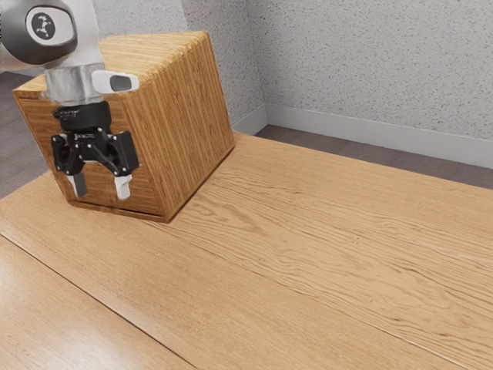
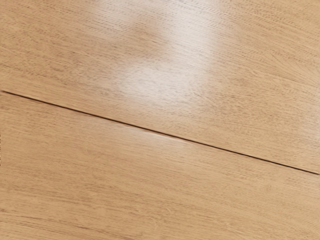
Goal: Pull the drawer handle with one arm to open the drawer
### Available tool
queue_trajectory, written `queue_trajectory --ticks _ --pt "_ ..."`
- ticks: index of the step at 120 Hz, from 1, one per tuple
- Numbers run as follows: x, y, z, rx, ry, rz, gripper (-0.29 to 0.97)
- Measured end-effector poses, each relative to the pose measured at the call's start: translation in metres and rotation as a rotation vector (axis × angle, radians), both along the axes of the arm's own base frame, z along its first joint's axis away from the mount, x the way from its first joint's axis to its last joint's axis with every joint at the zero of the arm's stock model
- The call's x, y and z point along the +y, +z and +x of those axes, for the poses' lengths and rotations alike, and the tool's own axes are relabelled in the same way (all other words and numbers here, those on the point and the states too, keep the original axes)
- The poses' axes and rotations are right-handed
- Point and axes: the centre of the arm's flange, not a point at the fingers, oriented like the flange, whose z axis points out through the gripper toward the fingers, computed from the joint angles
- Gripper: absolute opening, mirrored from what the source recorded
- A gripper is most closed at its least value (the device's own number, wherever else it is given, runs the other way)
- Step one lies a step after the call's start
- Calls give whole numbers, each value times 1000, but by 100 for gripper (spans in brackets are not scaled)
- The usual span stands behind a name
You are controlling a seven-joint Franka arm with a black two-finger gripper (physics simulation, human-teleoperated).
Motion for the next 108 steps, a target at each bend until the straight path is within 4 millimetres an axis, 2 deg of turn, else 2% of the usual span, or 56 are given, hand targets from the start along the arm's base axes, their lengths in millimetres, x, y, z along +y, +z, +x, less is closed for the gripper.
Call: queue_trajectory --ticks 17,48,50,54,59,64,70,82,108 --pt "-13 8 22 -141 -28 34 68" --pt "-6 19 32 -250 -15 61 68" --pt "-7 30 28 -272 -16 66 68" --pt "-11 71 10 -355 -20 82 68" --pt "-15 107 -7 -433 -21 95 68" --pt "-16 127 -16 -482 -21 100 68" --pt "-15 137 -20 -516 -17 100 68" --pt "-9 137 -16 -536 -6 97 68" --pt "5 114 -2 -511 -6 104 68"
